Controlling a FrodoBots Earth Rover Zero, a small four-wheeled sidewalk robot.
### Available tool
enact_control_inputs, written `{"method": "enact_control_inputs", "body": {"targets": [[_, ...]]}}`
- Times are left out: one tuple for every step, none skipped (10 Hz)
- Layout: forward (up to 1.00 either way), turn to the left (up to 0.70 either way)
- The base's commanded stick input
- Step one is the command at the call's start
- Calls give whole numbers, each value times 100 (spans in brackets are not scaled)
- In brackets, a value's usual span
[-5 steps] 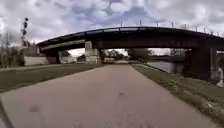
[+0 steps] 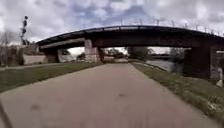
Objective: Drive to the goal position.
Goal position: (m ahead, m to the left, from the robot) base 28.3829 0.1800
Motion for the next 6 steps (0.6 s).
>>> {"method": "enact_control_inputs", "body": {"targets": [[70,0],[70,0],[70,0],[70,0],[70,0],[70,0]]}}
